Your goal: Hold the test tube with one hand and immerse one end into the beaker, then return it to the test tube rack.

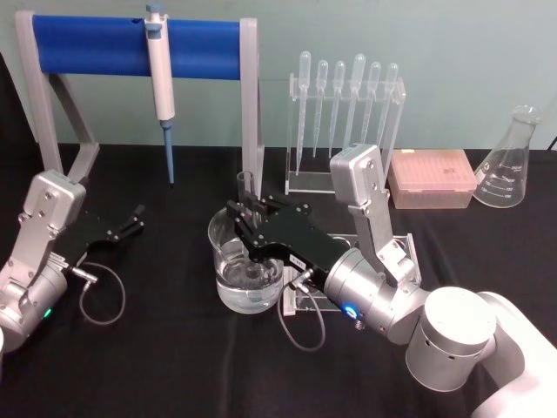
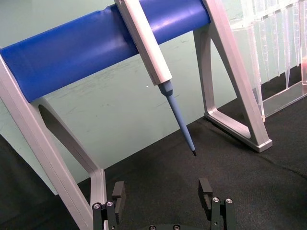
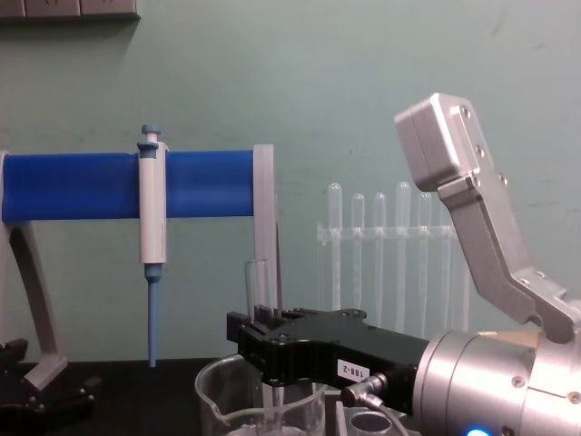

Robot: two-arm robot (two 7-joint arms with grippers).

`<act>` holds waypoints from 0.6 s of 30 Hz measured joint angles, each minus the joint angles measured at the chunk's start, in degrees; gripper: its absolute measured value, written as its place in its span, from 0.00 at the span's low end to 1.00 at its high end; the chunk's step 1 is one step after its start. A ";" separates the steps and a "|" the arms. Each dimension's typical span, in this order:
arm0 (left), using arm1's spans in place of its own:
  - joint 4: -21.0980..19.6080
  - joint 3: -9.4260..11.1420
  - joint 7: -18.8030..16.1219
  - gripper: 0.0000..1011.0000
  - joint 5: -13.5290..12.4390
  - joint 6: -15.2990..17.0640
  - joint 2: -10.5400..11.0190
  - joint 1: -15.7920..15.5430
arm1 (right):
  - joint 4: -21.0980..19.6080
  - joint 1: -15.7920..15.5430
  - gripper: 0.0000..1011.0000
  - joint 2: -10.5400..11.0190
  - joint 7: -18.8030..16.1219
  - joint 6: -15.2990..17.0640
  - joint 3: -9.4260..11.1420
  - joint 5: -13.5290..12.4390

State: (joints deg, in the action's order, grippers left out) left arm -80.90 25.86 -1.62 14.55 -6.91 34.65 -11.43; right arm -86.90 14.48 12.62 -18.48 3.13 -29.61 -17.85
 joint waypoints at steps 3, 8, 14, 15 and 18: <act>0.00 0.00 0.00 0.99 0.00 0.00 0.00 0.00 | 0.00 0.00 0.22 0.00 0.00 0.00 0.00 0.00; 0.00 0.00 0.00 0.99 0.00 0.00 0.00 0.00 | 0.00 0.00 0.22 0.00 0.00 0.00 0.00 0.00; 0.00 0.00 0.00 0.99 0.00 0.00 0.00 0.00 | 0.00 0.00 0.22 0.00 0.00 0.00 0.00 0.00; 0.00 0.00 0.00 0.99 0.00 0.00 0.00 0.00 | 0.00 0.00 0.22 0.00 0.00 0.00 0.00 0.00; 0.00 0.00 0.00 0.99 0.00 0.00 0.00 0.00 | 0.00 0.00 0.22 0.00 0.00 0.00 0.00 0.00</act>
State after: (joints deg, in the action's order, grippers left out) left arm -80.90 25.86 -1.62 14.54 -6.91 34.65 -11.43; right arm -86.90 14.48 12.62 -18.48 3.13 -29.61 -17.85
